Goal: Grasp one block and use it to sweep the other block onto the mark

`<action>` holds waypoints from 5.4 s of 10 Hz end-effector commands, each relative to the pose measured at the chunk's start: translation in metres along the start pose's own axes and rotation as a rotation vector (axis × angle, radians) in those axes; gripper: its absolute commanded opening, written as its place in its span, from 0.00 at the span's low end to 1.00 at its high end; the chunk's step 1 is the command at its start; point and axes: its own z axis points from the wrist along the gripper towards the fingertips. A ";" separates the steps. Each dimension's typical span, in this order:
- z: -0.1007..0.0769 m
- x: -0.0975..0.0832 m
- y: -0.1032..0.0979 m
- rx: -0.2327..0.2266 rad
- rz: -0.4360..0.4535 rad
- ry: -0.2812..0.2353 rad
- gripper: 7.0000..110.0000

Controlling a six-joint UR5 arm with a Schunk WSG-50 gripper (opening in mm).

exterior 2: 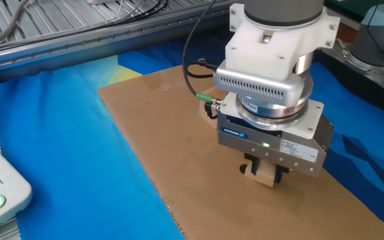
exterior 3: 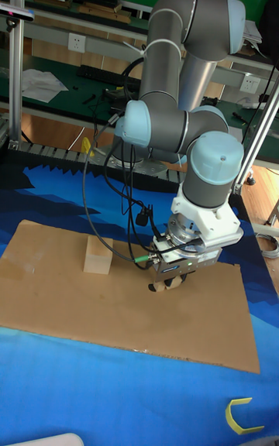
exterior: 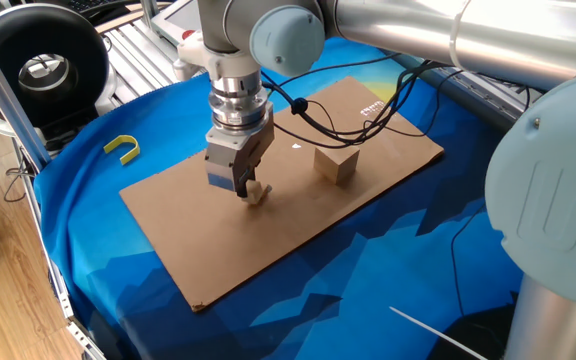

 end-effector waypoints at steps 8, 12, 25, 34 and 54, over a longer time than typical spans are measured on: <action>-0.003 0.000 -0.009 0.021 0.009 0.002 0.00; -0.003 0.000 -0.008 0.016 0.012 0.002 0.00; -0.020 -0.055 -0.017 0.038 -0.006 -0.145 0.00; -0.007 -0.019 -0.030 0.037 -0.035 -0.068 0.00; -0.028 -0.130 -0.016 0.108 0.443 -0.263 0.00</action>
